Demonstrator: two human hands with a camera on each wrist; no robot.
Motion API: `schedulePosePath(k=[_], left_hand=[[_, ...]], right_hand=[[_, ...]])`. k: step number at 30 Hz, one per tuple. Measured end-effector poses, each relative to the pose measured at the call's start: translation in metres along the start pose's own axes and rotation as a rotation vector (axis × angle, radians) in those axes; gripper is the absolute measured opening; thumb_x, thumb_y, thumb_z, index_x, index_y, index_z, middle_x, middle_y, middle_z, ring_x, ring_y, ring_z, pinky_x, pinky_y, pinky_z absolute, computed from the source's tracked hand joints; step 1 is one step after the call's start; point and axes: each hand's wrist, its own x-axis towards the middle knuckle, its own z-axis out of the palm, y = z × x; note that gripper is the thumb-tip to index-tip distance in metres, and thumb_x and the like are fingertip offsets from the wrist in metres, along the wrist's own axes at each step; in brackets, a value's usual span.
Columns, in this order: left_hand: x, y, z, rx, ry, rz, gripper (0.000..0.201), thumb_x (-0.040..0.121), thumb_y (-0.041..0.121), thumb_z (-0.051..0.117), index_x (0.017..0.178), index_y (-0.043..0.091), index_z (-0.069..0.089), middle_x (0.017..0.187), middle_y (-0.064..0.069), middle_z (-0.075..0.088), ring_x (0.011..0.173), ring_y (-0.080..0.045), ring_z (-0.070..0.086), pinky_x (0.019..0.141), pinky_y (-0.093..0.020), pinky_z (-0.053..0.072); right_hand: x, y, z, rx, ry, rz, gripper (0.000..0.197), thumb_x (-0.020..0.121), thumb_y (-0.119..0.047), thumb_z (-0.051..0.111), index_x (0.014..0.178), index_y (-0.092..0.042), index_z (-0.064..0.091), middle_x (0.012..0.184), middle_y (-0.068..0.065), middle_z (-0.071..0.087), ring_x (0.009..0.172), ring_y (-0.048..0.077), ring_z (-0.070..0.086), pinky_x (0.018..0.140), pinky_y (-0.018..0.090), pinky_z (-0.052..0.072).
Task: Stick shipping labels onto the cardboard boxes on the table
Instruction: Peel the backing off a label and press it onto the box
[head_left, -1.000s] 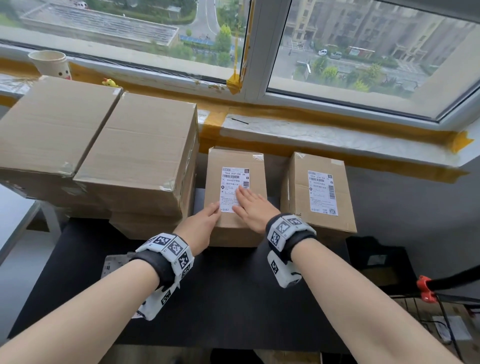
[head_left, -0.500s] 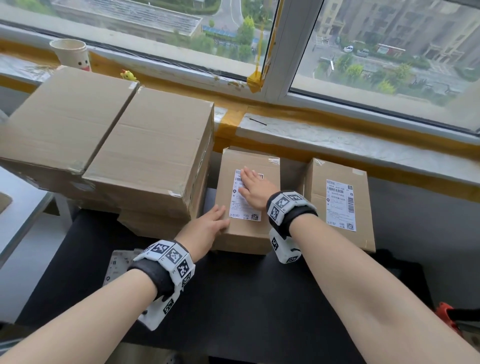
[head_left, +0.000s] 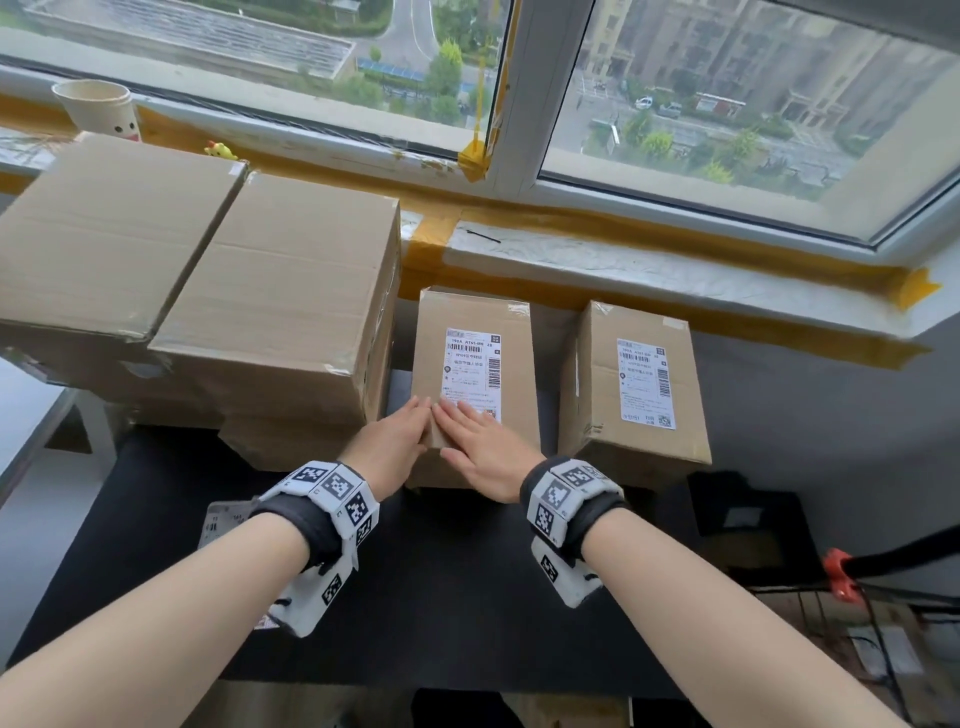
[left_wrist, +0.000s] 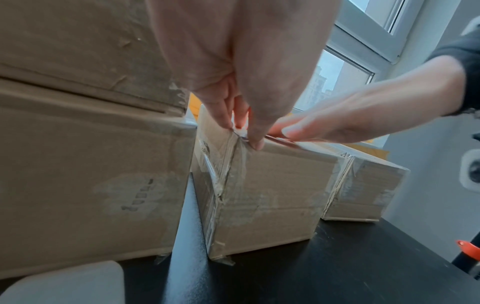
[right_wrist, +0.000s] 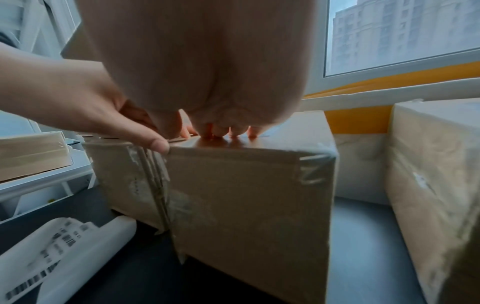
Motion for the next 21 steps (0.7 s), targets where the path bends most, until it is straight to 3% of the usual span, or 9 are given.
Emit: schedulePosePath(k=[8, 11, 13, 15, 19, 21], left_hand=[[-0.001, 0.000, 0.000, 0.008, 0.014, -0.011, 0.057, 0.094, 0.013, 0.047, 0.146, 0.012, 0.023, 0.155, -0.007, 0.025, 0.135, -0.028, 0.039, 0.105, -0.038, 0.039], [-0.002, 0.003, 0.002, -0.028, 0.039, -0.035, 0.051, 0.092, 0.009, 0.048, 0.140, 0.011, 0.030, 0.146, -0.008, 0.040, 0.126, -0.033, 0.048, 0.096, -0.041, 0.044], [-0.002, 0.005, 0.003, -0.083, 0.064, -0.049, 0.040, 0.090, 0.008, 0.051, 0.128, 0.009, 0.038, 0.136, -0.008, 0.047, 0.117, -0.034, 0.053, 0.091, -0.042, 0.047], [-0.001, 0.008, 0.003, -0.155, 0.100, -0.102, 0.041, 0.088, 0.010, 0.057, 0.126, 0.008, 0.040, 0.141, -0.008, 0.041, 0.124, -0.030, 0.048, 0.098, -0.040, 0.043], [0.001, 0.010, 0.007, -0.390, 0.114, -0.330, 0.062, 0.090, 0.024, 0.056, 0.143, 0.006, 0.028, 0.144, -0.012, 0.041, 0.131, -0.030, 0.042, 0.105, -0.037, 0.035], [0.005, 0.007, 0.012, -0.458, 0.111, -0.384, 0.054, 0.092, 0.023, 0.052, 0.140, 0.004, 0.036, 0.141, -0.014, 0.046, 0.128, -0.030, 0.045, 0.103, -0.035, 0.037]], right_hand=[[-0.023, 0.021, 0.010, -0.005, 0.092, 0.155, 0.060, 0.102, -0.040, 0.025, 0.151, -0.015, 0.003, 0.160, 0.001, 0.000, 0.148, 0.014, 0.000, 0.119, 0.029, 0.000], [-0.029, 0.030, 0.013, 0.022, 0.140, 0.215, 0.061, 0.101, -0.041, 0.026, 0.151, -0.014, 0.003, 0.160, 0.001, -0.001, 0.148, 0.013, -0.001, 0.120, 0.029, 0.001], [-0.032, 0.033, 0.015, 0.112, 0.186, 0.252, 0.062, 0.101, -0.040, 0.027, 0.151, -0.013, 0.003, 0.160, 0.002, -0.002, 0.148, 0.013, -0.002, 0.120, 0.028, 0.001], [-0.033, 0.032, 0.017, 0.291, 0.283, 0.301, 0.063, 0.101, -0.038, 0.032, 0.151, -0.012, 0.005, 0.160, 0.000, -0.002, 0.147, 0.012, -0.002, 0.119, 0.027, 0.003], [-0.028, 0.035, 0.017, 0.668, 0.492, 0.473, 0.062, 0.097, -0.024, 0.048, 0.149, -0.011, 0.016, 0.158, 0.003, 0.017, 0.145, 0.018, 0.020, 0.115, 0.028, 0.017], [-0.022, 0.041, 0.020, 0.813, 0.510, 0.514, 0.061, 0.094, -0.018, 0.053, 0.148, -0.011, 0.023, 0.150, 0.004, 0.036, 0.137, 0.021, 0.038, 0.114, 0.031, 0.027]])
